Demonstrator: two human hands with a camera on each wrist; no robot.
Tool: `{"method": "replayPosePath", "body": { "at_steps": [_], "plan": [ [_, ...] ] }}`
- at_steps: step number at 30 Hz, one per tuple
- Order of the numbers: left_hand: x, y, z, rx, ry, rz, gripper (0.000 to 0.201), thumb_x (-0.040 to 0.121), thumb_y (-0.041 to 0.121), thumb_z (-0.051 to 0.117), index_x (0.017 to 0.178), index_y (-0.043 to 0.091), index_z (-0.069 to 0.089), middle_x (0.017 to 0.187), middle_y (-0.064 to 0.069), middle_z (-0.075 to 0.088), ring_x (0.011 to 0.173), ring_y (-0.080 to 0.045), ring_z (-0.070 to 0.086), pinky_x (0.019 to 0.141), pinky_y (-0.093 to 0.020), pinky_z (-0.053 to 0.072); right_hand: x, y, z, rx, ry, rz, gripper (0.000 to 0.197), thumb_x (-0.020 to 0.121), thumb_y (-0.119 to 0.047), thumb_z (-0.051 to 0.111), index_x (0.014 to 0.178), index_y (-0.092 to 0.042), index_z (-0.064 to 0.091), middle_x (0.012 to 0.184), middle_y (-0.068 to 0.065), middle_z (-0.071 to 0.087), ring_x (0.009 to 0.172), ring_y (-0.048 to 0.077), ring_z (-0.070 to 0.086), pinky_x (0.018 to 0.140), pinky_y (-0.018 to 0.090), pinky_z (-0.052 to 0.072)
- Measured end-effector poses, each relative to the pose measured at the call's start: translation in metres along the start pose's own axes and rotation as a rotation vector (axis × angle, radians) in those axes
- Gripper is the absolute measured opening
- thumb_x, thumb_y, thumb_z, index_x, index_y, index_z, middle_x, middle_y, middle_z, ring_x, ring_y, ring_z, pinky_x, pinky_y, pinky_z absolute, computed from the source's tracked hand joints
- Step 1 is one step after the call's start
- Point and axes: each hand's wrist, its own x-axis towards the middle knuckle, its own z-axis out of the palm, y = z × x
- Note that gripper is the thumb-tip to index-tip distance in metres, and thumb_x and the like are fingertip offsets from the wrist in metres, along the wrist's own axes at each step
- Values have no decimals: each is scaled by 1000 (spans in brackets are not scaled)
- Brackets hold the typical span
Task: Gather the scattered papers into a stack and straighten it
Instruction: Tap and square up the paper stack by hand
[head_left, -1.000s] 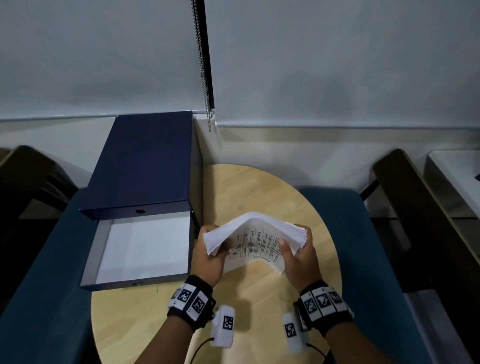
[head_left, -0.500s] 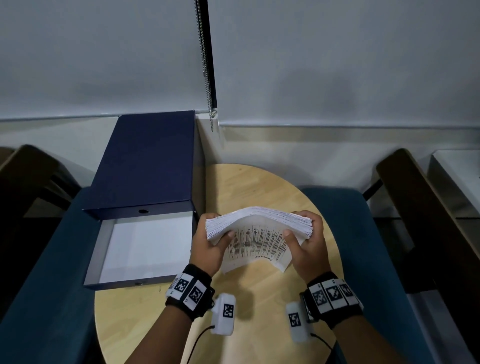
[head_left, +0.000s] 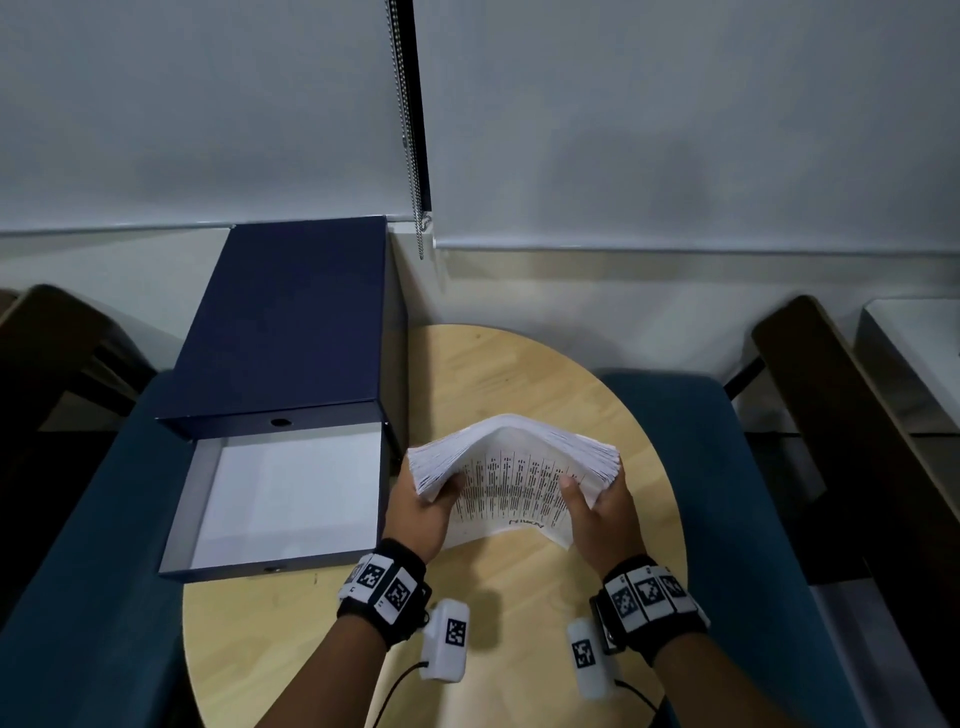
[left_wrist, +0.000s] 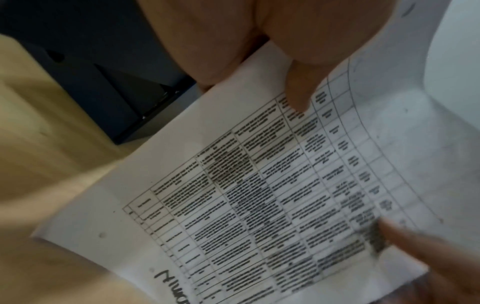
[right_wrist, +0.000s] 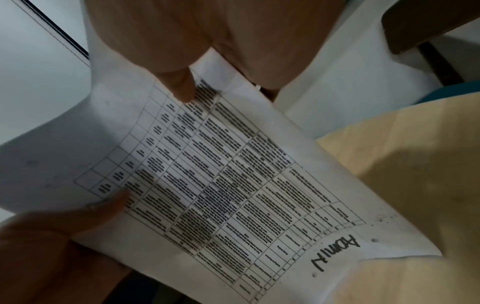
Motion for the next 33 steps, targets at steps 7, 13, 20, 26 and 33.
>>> {"method": "replayPosePath", "body": {
  "at_steps": [7, 13, 20, 26, 33],
  "plan": [
    [3, -4, -4, -46, 37, -15, 61, 71, 35, 79, 124, 11, 60, 117, 0, 70, 110, -14, 65, 93, -28, 51, 8, -15, 1, -15, 55, -5, 32, 94, -10, 58, 115, -33, 48, 101, -25, 58, 91, -14, 55, 77, 5, 40],
    [5, 11, -6, -145, -20, 22, 40, 84, 9, 71, 122, 6, 59, 110, -4, 71, 100, -14, 68, 76, -17, 54, 15, -32, -12, -5, 74, -37, 36, 92, -11, 60, 126, -22, 54, 110, -4, 67, 100, 11, 63, 88, 28, 49],
    [3, -12, -3, 13, -55, 22, 66, 78, 57, 67, 128, 15, 59, 120, 4, 69, 115, -11, 63, 99, -36, 51, 9, -15, -8, 30, 39, 21, 33, 93, -11, 60, 118, -29, 51, 103, -20, 63, 94, -10, 58, 79, 15, 45],
    [0, -15, -2, 112, -92, -8, 92, 65, 80, 64, 130, 16, 58, 120, 11, 68, 115, -4, 62, 103, -42, 49, 6, 1, -14, -16, -1, 66, 43, 87, -11, 68, 119, -33, 48, 106, -22, 61, 95, -13, 58, 90, 24, 47],
    [-9, 52, -7, -56, -47, 248, 53, 71, 45, 77, 115, 33, 50, 113, 5, 62, 109, -24, 60, 94, -43, 49, 7, -33, -24, 144, 35, -224, 59, 74, -15, 68, 126, -29, 44, 120, -4, 62, 113, 16, 61, 94, 27, 49]
  ]
}}
